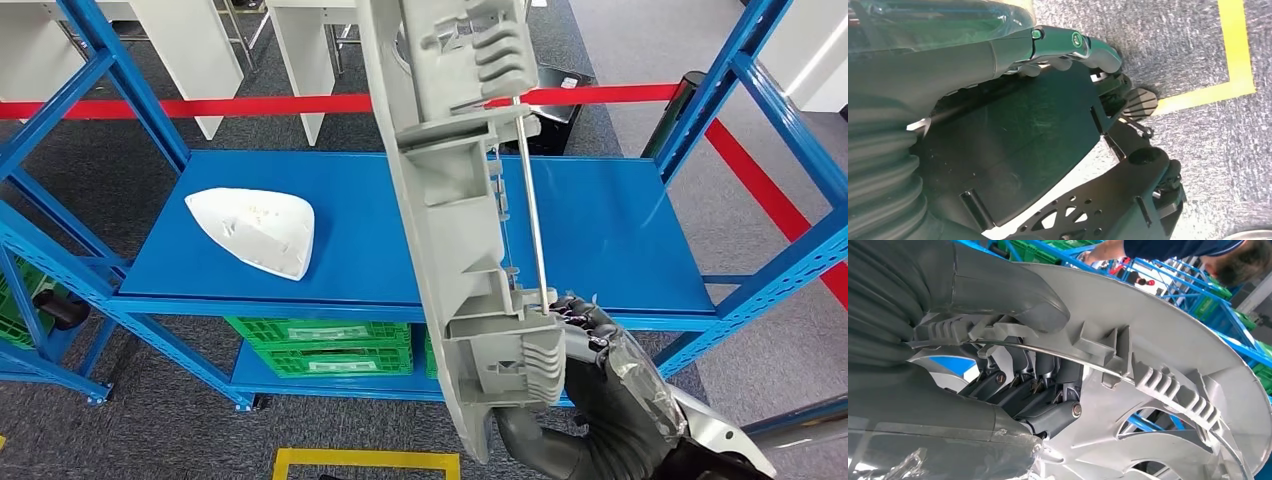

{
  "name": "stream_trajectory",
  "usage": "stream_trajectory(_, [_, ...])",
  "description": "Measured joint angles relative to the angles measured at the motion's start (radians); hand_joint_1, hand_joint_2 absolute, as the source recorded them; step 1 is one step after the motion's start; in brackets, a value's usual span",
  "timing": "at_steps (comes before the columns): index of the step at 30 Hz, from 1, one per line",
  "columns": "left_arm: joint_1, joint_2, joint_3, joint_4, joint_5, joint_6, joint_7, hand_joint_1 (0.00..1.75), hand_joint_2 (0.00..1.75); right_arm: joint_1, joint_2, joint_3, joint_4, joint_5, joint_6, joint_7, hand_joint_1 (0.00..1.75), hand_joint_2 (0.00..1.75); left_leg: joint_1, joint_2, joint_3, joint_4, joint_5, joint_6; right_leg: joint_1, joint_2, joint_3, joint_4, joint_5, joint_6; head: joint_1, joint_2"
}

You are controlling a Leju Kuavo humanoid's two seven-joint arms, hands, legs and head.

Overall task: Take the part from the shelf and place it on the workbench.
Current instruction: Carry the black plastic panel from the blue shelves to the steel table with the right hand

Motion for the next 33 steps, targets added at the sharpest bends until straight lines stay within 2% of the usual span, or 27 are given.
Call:
stream_trajectory(2, [0.001,-0.001,0.001,0.0,0.001,-0.002,0.0,0.0,1.75,0.001,0.0,-0.001,0.0,-0.002,0.0,0.0,1.75,1.75,0.002,0.001,-0.005,-0.021,0.009,0.007,-0.001,0.0,-0.007,0.001,0.002,0.012,-0.001,0.0])
stream_trajectory(3, [0.001,-0.002,0.001,0.0,0.001,-0.002,-0.001,0.0,1.75,0.001,0.0,-0.001,0.0,-0.004,0.0,0.0,1.75,1.75,0.006,0.003,-0.007,-0.031,0.015,0.013,-0.001,0.0,-0.015,0.015,-0.015,0.017,0.001,0.0])
stream_trajectory(4, [0.001,-0.003,0.002,0.0,0.001,-0.002,-0.001,0.0,1.75,0.001,-0.001,-0.001,0.0,-0.005,0.0,0.0,1.75,1.75,0.01,0.004,-0.011,-0.041,0.022,0.017,-0.001,0.002,-0.03,0.048,-0.046,0.022,0.005,0.0])
stream_trajectory(6, [0.0,-0.003,0.003,0.0,0.001,-0.002,-0.002,0.0,1.75,0.002,-0.001,-0.001,0.0,-0.008,0.0,-0.001,1.75,1.75,0.012,0.006,-0.025,-0.042,0.035,0.023,-0.006,0.003,-0.071,0.166,-0.128,0.03,0.014,0.0])
stream_trajectory(7, [0.0,-0.004,0.004,0.0,0.001,-0.002,-0.003,0.0,1.75,0.003,-0.001,0.0,0.001,-0.009,0.001,-0.001,1.75,1.75,0.012,0.006,-0.034,-0.04,0.04,0.023,-0.007,0.003,-0.088,0.226,-0.155,0.034,0.017,0.0])
stream_trajectory(8, [-0.001,-0.004,0.005,0.0,0.001,-0.002,-0.003,0.0,1.75,0.004,-0.001,0.0,0.001,-0.01,0.001,-0.001,1.75,1.75,0.012,0.006,-0.043,-0.036,0.045,0.023,-0.008,0.003,-0.093,0.262,-0.163,0.036,0.018,0.0])
stream_trajectory(9, [-0.002,-0.004,0.006,0.0,0.001,-0.002,-0.003,0.0,1.75,0.004,-0.001,0.0,0.001,-0.01,0.001,-0.001,1.75,1.75,0.012,0.006,-0.051,-0.032,0.048,0.022,-0.009,0.003,-0.084,0.267,-0.155,0.038,0.019,0.0])
stream_trajectory(10, [-0.004,-0.004,0.007,0.0,0.001,-0.002,-0.003,0.0,1.75,0.005,-0.001,0.0,0.002,-0.01,0.001,0.0,1.75,1.75,0.012,0.006,-0.059,-0.026,0.05,0.02,-0.01,0.003,-0.054,0.228,-0.13,0.039,0.021,0.0])
stream_trajectory(12, [-0.006,-0.004,0.009,0.0,0.001,-0.002,-0.003,0.0,1.75,0.005,-0.001,0.0,0.002,-0.01,0.001,0.0,1.75,1.75,0.011,0.005,-0.073,-0.014,0.053,0.015,-0.011,0.003,0.033,0.094,-0.084,0.036,0.023,0.0])
stream_trajectory(13, [-0.007,-0.004,0.01,0.0,0.001,-0.002,-0.003,0.0,1.75,0.005,-0.001,0.0,0.001,-0.01,0.001,0.0,1.75,1.75,0.009,0.004,-0.08,-0.009,0.055,0.011,-0.01,0.004,0.067,0.035,-0.072,0.032,0.023,0.0])
stream_trajectory(14, [-0.008,-0.004,0.011,0.0,0.001,-0.002,-0.003,0.0,1.75,0.005,-0.001,0.0,0.001,-0.01,0.001,0.0,1.75,1.75,0.007,0.004,-0.084,-0.005,0.058,0.005,-0.008,0.005,0.083,0.003,-0.07,0.027,0.023,0.0])
stream_trajectory(16, [-0.009,-0.003,0.011,0.0,0.0,-0.002,-0.003,0.0,1.75,0.005,-0.001,-0.001,0.001,-0.01,0.001,0.0,1.75,1.75,0.005,0.004,-0.091,-0.002,0.067,-0.008,-0.007,0.005,0.081,-0.01,-0.069,0.015,0.022,0.0])
stream_trajectory(18, [-0.009,-0.001,0.012,0.0,0.0,-0.002,-0.003,0.0,1.75,0.005,-0.001,-0.001,0.001,-0.01,0.001,0.0,1.75,1.75,0.005,0.003,-0.097,0.009,0.053,-0.019,-0.011,0.001,0.072,-0.015,-0.057,-0.002,0.019,0.0])
stream_trajectory(19, [-0.01,-0.001,0.012,0.0,0.0,-0.002,-0.003,0.0,1.75,0.006,-0.001,-0.001,0.002,-0.01,0.001,0.0,1.75,1.75,0.006,0.003,-0.104,0.033,0.026,-0.025,-0.013,-0.001,0.065,-0.017,-0.05,-0.011,0.016,0.0])
stream_trajectory(20, [-0.011,0.0,0.012,0.0,0.0,-0.002,-0.003,0.0,1.75,0.006,0.0,-0.001,0.002,-0.011,0.001,0.0,1.75,1.75,0.007,0.004,-0.115,0.078,-0.016,-0.031,-0.014,-0.004,0.058,-0.018,-0.042,-0.017,0.011,0.0])
stream_trajectory(22, [-0.014,0.0,0.013,0.0,0.0,-0.002,-0.003,0.0,1.75,0.007,0.0,-0.001,0.002,-0.011,0.001,0.001,1.75,1.75,0.009,0.004,-0.137,0.201,-0.099,-0.038,-0.012,-0.006,0.038,-0.015,-0.029,-0.022,0.004,0.0])
stream_trajectory(23, [-0.015,0.001,0.013,0.0,0.0,-0.002,-0.003,0.0,1.75,0.007,0.0,0.0,0.002,-0.011,0.001,0.001,1.75,1.75,0.01,0.004,-0.138,0.248,-0.118,-0.039,-0.011,-0.007,0.027,-0.013,-0.023,-0.022,0.002,0.0])
stream_trajectory(24, [-0.015,0.001,0.013,0.0,0.0,-0.002,-0.002,0.0,1.75,0.008,0.0,0.0,0.002,-0.011,0.001,0.002,1.75,1.75,0.01,0.004,-0.128,0.264,-0.113,-0.038,-0.009,-0.007,0.015,-0.01,-0.016,-0.022,0.002,0.0])
stream_trajectory(25, [-0.013,0.001,0.012,0.0,0.0,-0.002,-0.001,0.0,1.75,0.008,0.0,0.0,0.002,-0.012,0.001,0.002,1.75,1.75,0.01,0.004,-0.103,0.242,-0.091,-0.035,-0.008,-0.007,0.004,-0.007,-0.009,-0.021,0.001,0.0])
stream_trajectory(27, [-0.006,0.002,0.012,0.0,-0.001,-0.004,0.002,0.0,1.75,0.01,0.0,0.0,0.001,-0.012,0.001,0.003,1.75,1.75,0.009,0.004,-0.024,0.121,-0.039,-0.024,-0.004,-0.006,-0.015,-0.002,0.004,-0.017,-0.001,0.0])
stream_trajectory(28, [-0.001,0.001,0.012,0.0,-0.001,-0.005,0.004,0.0,1.75,0.01,0.0,0.0,0.001,-0.011,0.0,0.004,1.75,1.75,0.007,0.004,0.013,0.054,-0.027,-0.018,-0.003,-0.005,-0.022,0.0,0.011,-0.013,-0.001,0.0])
stream_trajectory(29, [0.002,0.001,0.011,0.0,-0.001,-0.006,0.005,0.0,1.75,0.011,0.0,0.0,0.001,-0.011,0.0,0.004,1.75,1.75,0.005,0.004,0.036,0.005,-0.025,-0.013,-0.002,-0.005,-0.027,0.0,0.02,-0.008,-0.001,0.0])
stream_trajectory(31, [0.007,0.0,0.01,0.0,-0.001,-0.007,0.005,0.0,1.75,0.012,0.0,0.0,0.001,-0.01,-0.002,0.007,1.75,1.75,0.001,0.003,0.045,-0.033,-0.027,-0.007,-0.002,-0.007,-0.036,-0.003,0.038,0.003,-0.001,0.0])
stream_trajectory(32, [0.008,-0.001,0.01,0.0,-0.001,-0.007,0.005,0.0,1.75,0.013,0.0,0.0,0.001,-0.01,-0.003,0.008,1.75,1.75,0.001,0.004,0.037,-0.036,-0.023,-0.002,-0.002,-0.007,-0.041,-0.005,0.047,0.009,-0.002,0.0])
stream_trajectory(33, [0.008,-0.002,0.01,-0.001,-0.002,-0.007,0.004,0.0,1.75,0.014,-0.001,0.0,0.001,-0.01,-0.003,0.01,1.75,1.75,0.003,0.006,0.029,-0.041,-0.015,0.004,-0.002,-0.007,-0.048,-0.003,0.043,0.014,-0.001,0.0])
